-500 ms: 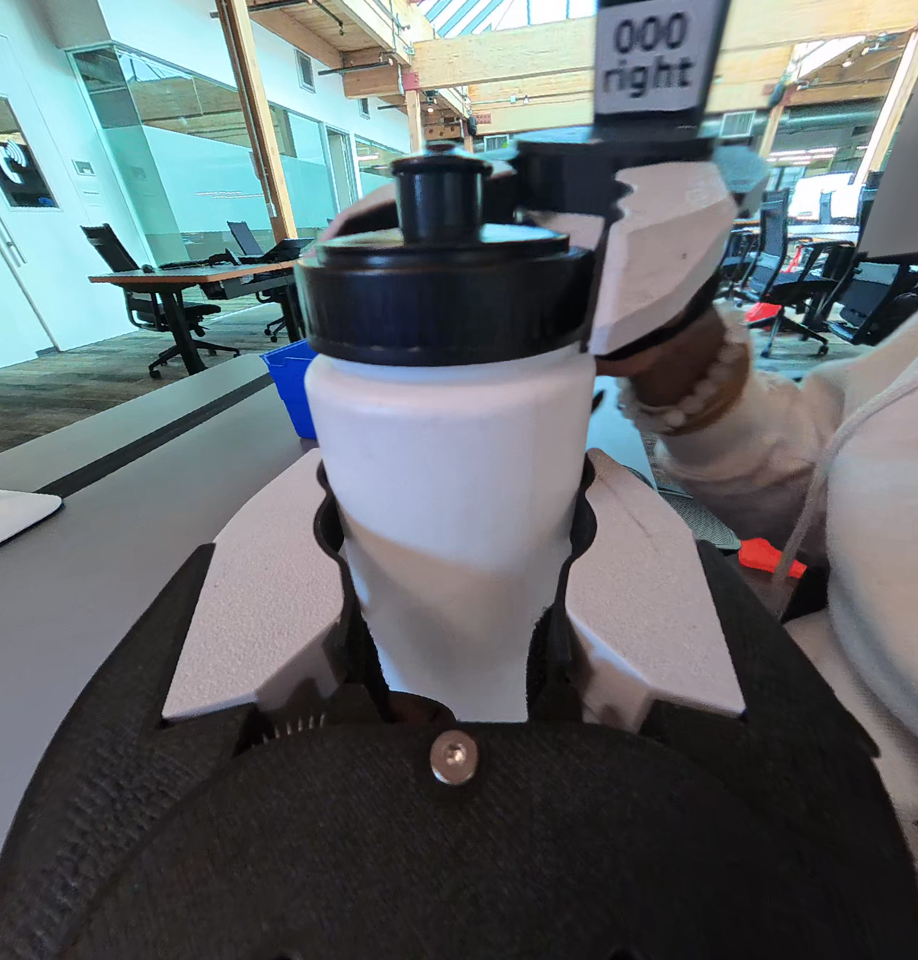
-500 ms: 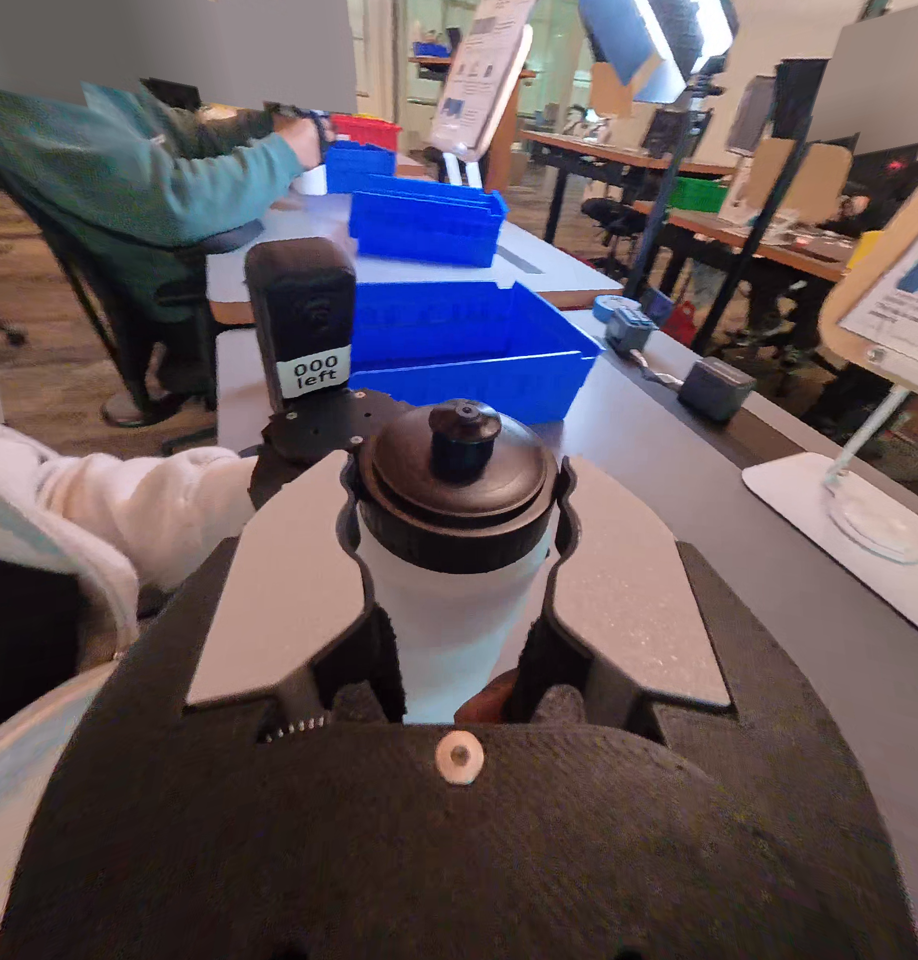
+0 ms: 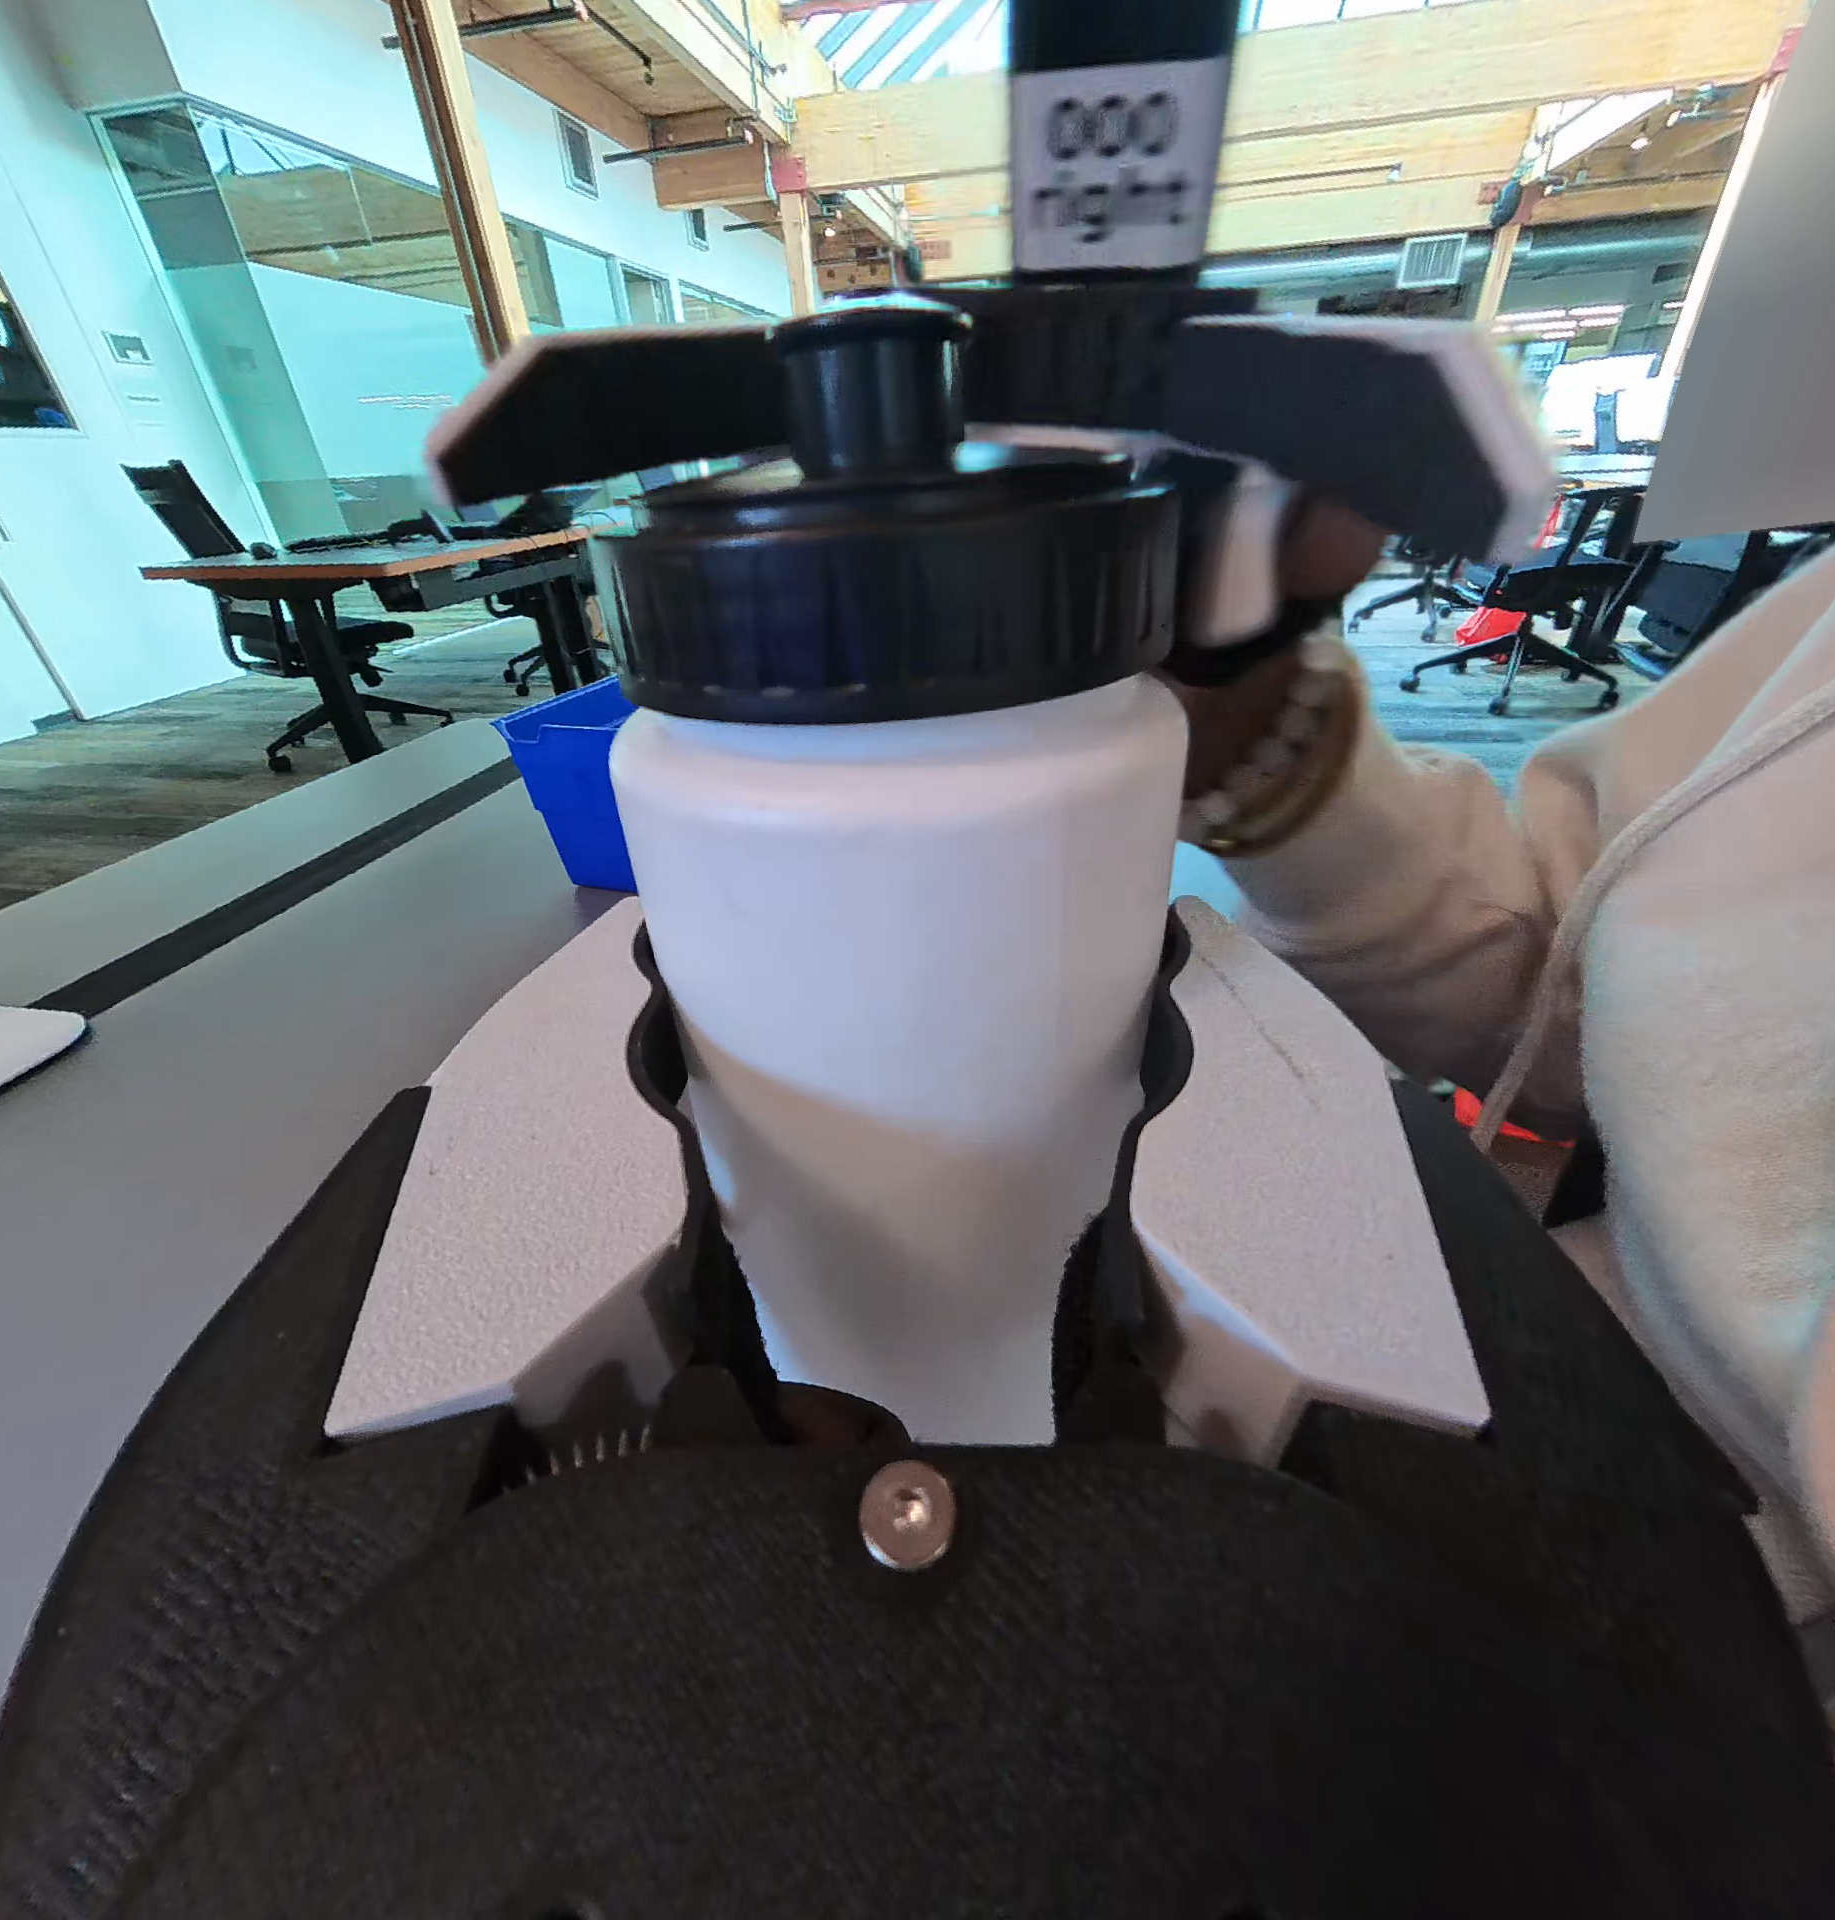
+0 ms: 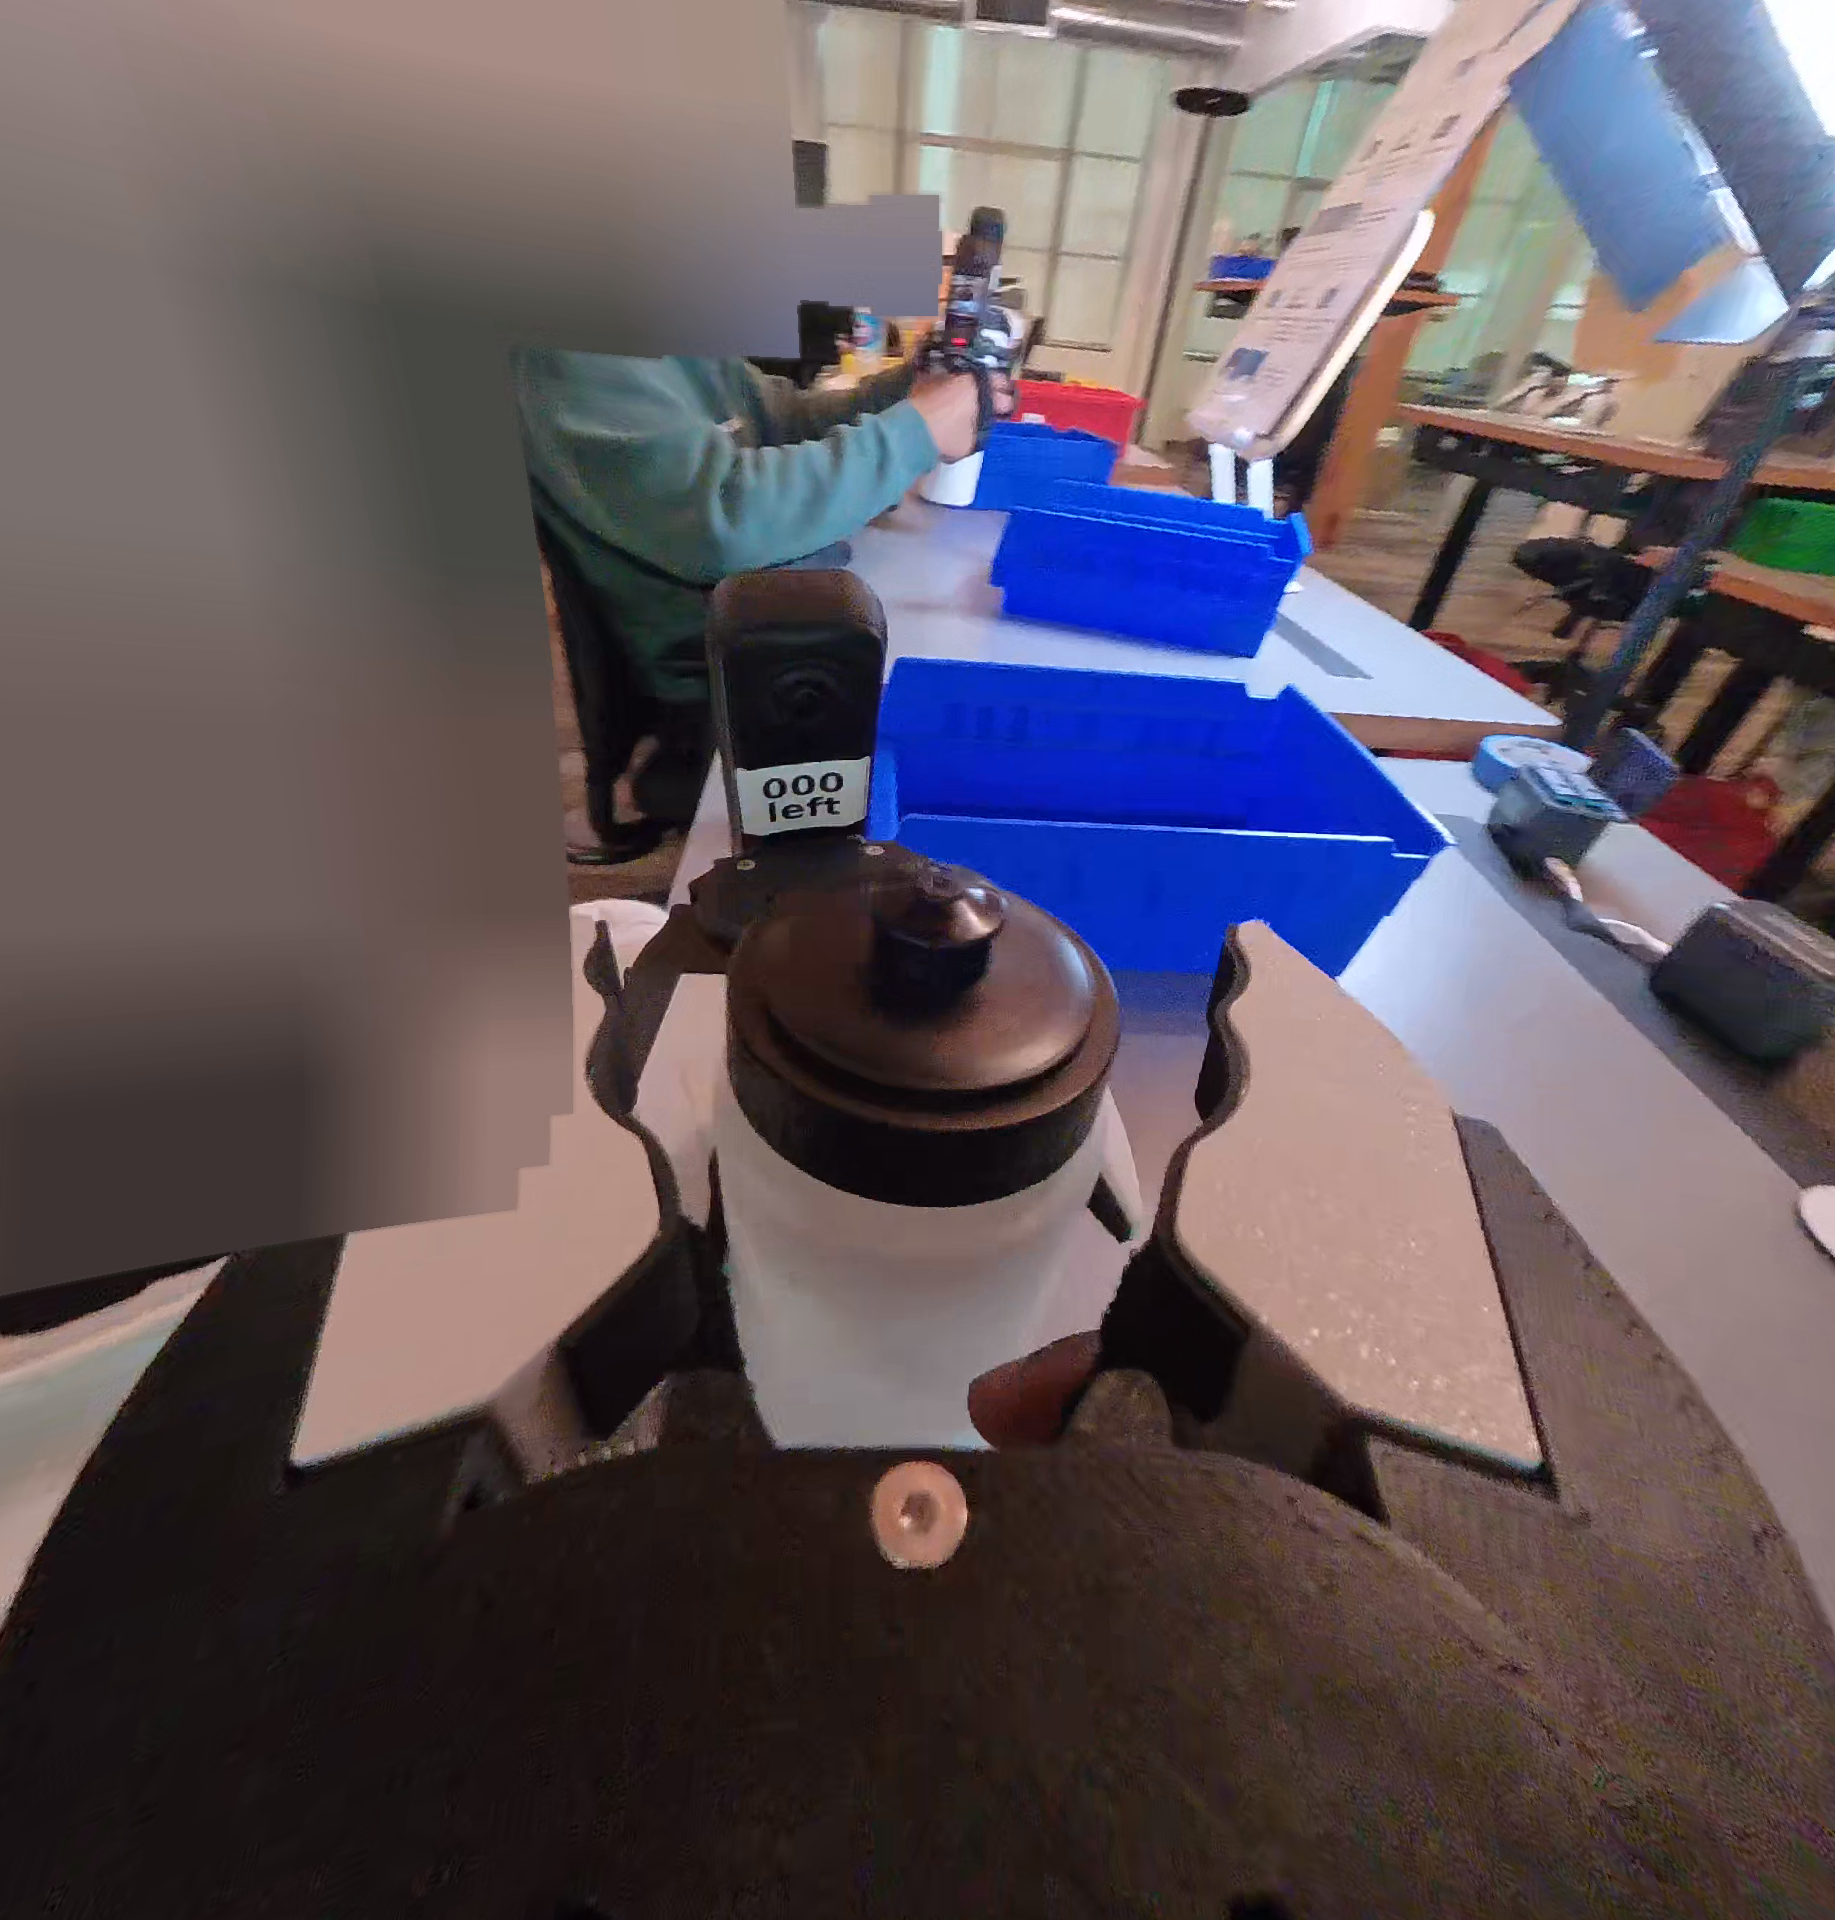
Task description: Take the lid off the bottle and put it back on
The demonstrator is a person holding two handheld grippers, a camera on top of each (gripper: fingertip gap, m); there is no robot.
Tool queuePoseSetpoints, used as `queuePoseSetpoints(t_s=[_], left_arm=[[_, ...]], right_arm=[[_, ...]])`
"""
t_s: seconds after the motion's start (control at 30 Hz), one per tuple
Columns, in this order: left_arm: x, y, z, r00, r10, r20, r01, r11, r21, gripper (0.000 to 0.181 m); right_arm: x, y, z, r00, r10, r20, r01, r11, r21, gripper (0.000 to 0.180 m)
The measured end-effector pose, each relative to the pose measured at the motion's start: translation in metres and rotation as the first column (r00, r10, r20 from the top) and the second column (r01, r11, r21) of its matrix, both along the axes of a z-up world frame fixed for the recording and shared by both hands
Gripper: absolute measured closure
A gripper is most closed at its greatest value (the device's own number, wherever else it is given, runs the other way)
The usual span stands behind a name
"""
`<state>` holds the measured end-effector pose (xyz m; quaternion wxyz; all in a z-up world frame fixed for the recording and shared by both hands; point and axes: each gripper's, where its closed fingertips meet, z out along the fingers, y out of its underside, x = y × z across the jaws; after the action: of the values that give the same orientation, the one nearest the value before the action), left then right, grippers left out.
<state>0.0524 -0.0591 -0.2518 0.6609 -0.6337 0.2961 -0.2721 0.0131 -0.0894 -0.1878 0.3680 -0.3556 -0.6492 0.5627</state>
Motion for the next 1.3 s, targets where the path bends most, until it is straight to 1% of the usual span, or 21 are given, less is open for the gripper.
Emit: queuePoseSetpoints(t_s=[0.1, 0.17, 0.2, 0.23, 0.33, 0.43, 0.57, 0.6, 0.67, 0.7, 0.73, 0.77, 0.87, 0.97, 1.0, 1.03, 1.07, 1.1, 1.17, 1.23, 1.3], left_arm=[[0.0, 0.001, 0.0, 1.0, 0.007, 0.001, -0.007, 1.0, -0.002, 0.093], [0.0, 0.001, 0.0, 1.0, 0.011, -0.001, -0.011, 1.0, -0.001, 0.093], [0.0, 0.001, 0.0, 1.0, 0.012, -0.001, -0.012, 1.0, 0.0, 0.093], [-0.001, 0.001, 0.0, 1.0, 0.012, -0.001, -0.012, 1.0, 0.0, 0.093], [0.0, -0.001, 0.0, 1.0, -0.001, -0.001, 0.001, 1.0, -0.001, 0.093], [0.002, -0.003, 0.0, 1.0, -0.025, -0.008, 0.025, 1.0, 0.001, 0.093], [0.005, -0.005, 0.0, 0.998, -0.055, -0.006, 0.055, 0.998, 0.0, 0.093], [0.005, -0.005, 0.0, 0.998, -0.055, -0.003, 0.055, 0.998, -0.001, 0.093], [0.003, -0.004, 0.0, 0.999, -0.048, 0.008, 0.048, 0.999, -0.008, 0.093], [0.002, -0.003, 0.0, 0.999, -0.044, 0.011, 0.044, 0.999, -0.01, 0.093], [0.002, -0.003, 0.0, 0.999, -0.04, 0.011, 0.04, 0.999, -0.008, 0.093], [0.002, -0.004, 0.0, 0.999, -0.037, 0.008, 0.038, 0.999, -0.004, 0.093], [0.002, -0.003, 0.0, 1.0, -0.025, 0.007, 0.025, 1.0, -0.003, 0.093], [0.002, -0.002, 0.0, 1.0, -0.018, 0.003, 0.018, 1.0, -0.001, 0.093], [0.003, -0.003, 0.0, 1.0, -0.019, -0.002, 0.019, 1.0, 0.002, 0.093], [0.003, -0.003, 0.0, 1.0, -0.018, -0.004, 0.018, 1.0, 0.003, 0.093], [0.002, -0.002, 0.0, 1.0, -0.015, -0.002, 0.015, 1.0, 0.002, 0.093], [0.002, -0.002, 0.0, 1.0, -0.015, 0.002, 0.015, 1.0, -0.002, 0.093], [0.001, -0.003, 0.0, 1.0, -0.022, 0.005, 0.022, 1.0, -0.005, 0.093], [0.003, -0.005, 0.0, 0.999, -0.038, -0.001, 0.038, 0.999, 0.001, 0.093], [0.006, -0.008, 0.0, 0.998, -0.063, -0.009, 0.063, 0.998, 0.004, 0.093]], right_arm=[[-0.004, -0.008, -0.003, 0.976, -0.215, -0.011, 0.216, 0.976, 0.037, 0.073], [-0.009, -0.006, -0.006, 0.949, -0.315, -0.015, 0.315, 0.946, 0.074, 0.08], [-0.011, -0.001, -0.006, 0.932, -0.361, -0.016, 0.361, 0.928, 0.095, 0.09], [-0.011, 0.007, -0.006, 0.917, -0.397, -0.021, 0.397, 0.909, 0.127, 0.107], [-0.01, 0.002, -0.007, 0.964, -0.264, 0.021, 0.258, 0.953, 0.156, 0.107], [-0.005, -0.006, -0.008, 0.998, -0.027, 0.056, 0.016, 0.983, 0.181, 0.107], [0.003, -0.015, -0.008, 0.962, 0.261, 0.074, -0.27, 0.946, 0.179, 0.107], [0.004, -0.016, -0.008, 0.951, 0.301, 0.066, -0.308, 0.936, 0.171, 0.107], [0.002, -0.015, -0.007, 0.947, 0.318, 0.051, -0.322, 0.935, 0.146, 0.107], [0.0, -0.013, -0.005, 0.954, 0.295, 0.045, -0.299, 0.946, 0.123, 0.107], [-0.003, -0.011, -0.003, 0.968, 0.247, 0.039, -0.249, 0.964, 0.09, 0.1], [-0.006, -0.009, -0.001, 0.983, 0.183, 0.034, -0.185, 0.981, 0.065, 0.086], [-0.007, -0.009, -0.005, 0.998, -0.028, 0.059, 0.023, 0.997, 0.076, 0.068], [-0.011, -0.01, -0.009, 0.963, -0.262, 0.064, 0.255, 0.962, 0.094, 0.073], [-0.013, -0.008, -0.009, 0.948, -0.315, 0.055, 0.307, 0.944, 0.119, 0.076], [-0.014, -0.003, -0.01, 0.93, -0.363, 0.051, 0.353, 0.924, 0.145, 0.085], [-0.015, 0.003, -0.009, 0.915, -0.4, 0.042, 0.389, 0.906, 0.168, 0.101], [-0.016, 0.003, -0.008, 0.924, -0.38, 0.036, 0.368, 0.912, 0.18, 0.105], [-0.016, 0.0, -0.009, 0.956, -0.288, 0.06, 0.273, 0.944, 0.184, 0.105], [-0.012, -0.007, -0.009, 0.989, -0.129, 0.075, 0.111, 0.972, 0.206, 0.105], [-0.005, -0.016, -0.009, 0.994, 0.07, 0.082, -0.087, 0.972, 0.218, 0.106]])
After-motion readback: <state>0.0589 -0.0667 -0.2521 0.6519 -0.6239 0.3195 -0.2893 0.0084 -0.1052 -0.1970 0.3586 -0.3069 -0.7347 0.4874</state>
